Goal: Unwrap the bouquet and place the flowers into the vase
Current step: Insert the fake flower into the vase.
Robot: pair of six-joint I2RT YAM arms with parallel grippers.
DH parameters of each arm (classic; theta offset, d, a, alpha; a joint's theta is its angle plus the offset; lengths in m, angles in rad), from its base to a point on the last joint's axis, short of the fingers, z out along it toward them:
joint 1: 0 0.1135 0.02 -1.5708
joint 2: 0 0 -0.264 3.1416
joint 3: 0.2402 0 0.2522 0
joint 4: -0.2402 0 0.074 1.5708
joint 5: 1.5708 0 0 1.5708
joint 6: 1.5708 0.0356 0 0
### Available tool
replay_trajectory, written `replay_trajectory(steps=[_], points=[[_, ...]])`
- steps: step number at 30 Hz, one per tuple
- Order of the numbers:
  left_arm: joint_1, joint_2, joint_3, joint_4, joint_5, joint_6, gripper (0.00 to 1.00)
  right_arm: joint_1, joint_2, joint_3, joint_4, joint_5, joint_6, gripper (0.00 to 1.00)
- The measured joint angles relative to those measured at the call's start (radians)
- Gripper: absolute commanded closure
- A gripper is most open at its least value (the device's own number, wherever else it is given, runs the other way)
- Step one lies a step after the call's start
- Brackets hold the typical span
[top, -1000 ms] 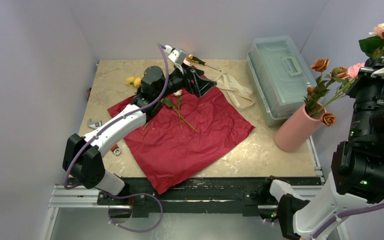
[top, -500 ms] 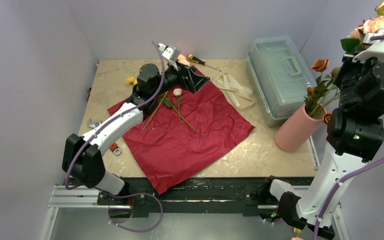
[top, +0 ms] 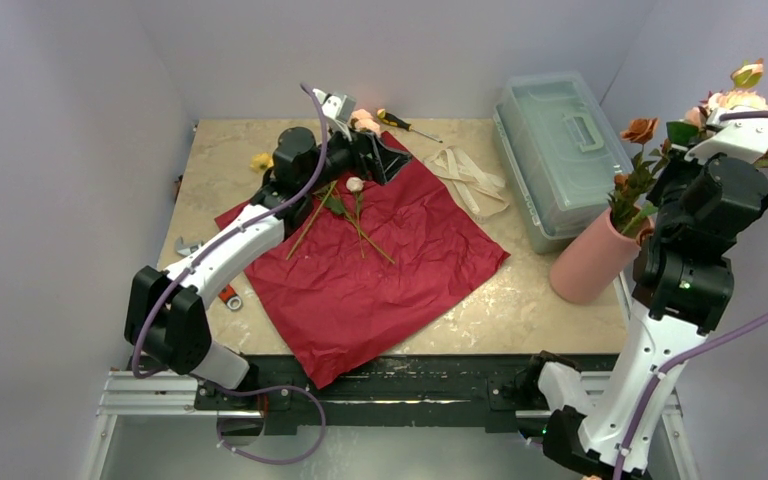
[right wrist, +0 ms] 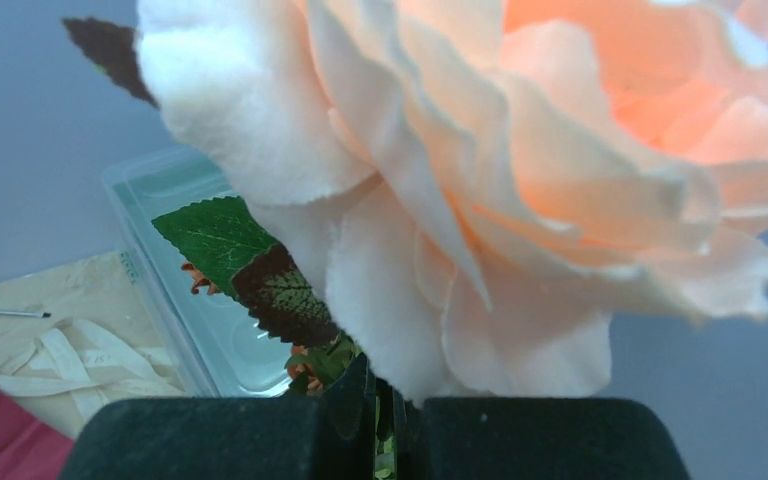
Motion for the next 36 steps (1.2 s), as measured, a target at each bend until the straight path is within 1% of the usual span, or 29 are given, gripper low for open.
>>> replay_trajectory(steps=[3, 6, 10, 11, 13, 14, 17, 20, 26, 29, 36], points=[[0.004, 0.016, 0.006, -0.022, -0.016, -0.005, 0.0, -0.005, -0.009, -0.039, 0.0, -0.002, 0.032, 0.99], [0.018, 0.05, 0.023, -0.063, -0.036, -0.01, 0.0, -0.018, 0.021, -0.04, 0.001, -0.002, 0.072, 0.98], [0.045, 0.079, 0.027, -0.119, -0.055, -0.021, 0.0, -0.025, 0.068, -0.041, 0.001, -0.001, 0.112, 0.9], [0.05, 0.082, 0.027, -0.132, -0.059, -0.023, 0.0, -0.026, 0.081, -0.045, 0.001, -0.001, 0.12, 0.87], [0.058, 0.085, 0.027, -0.145, -0.066, -0.031, 0.0, -0.026, 0.1, -0.056, -0.001, -0.001, 0.133, 0.72], [0.062, 0.086, 0.027, -0.146, -0.066, -0.034, 0.0, -0.026, 0.108, -0.058, -0.003, -0.001, 0.14, 0.69], [0.072, 0.089, 0.027, -0.15, -0.071, -0.049, 0.0, -0.026, 0.122, -0.058, -0.012, -0.001, 0.153, 0.64], [0.082, 0.097, 0.027, -0.161, -0.074, -0.062, 0.0, -0.026, 0.121, -0.058, -0.019, 0.0, 0.159, 0.49], [0.111, 0.129, 0.04, -0.208, -0.095, -0.084, 0.0, -0.026, 0.098, -0.053, -0.052, 0.01, 0.159, 0.27], [0.119, 0.139, 0.04, -0.235, -0.104, -0.091, 0.0, -0.026, 0.06, -0.053, -0.07, 0.01, 0.151, 0.21], [0.13, 0.146, 0.04, -0.278, -0.129, -0.092, 0.0, -0.026, -0.039, -0.055, -0.137, 0.017, 0.127, 0.11]])
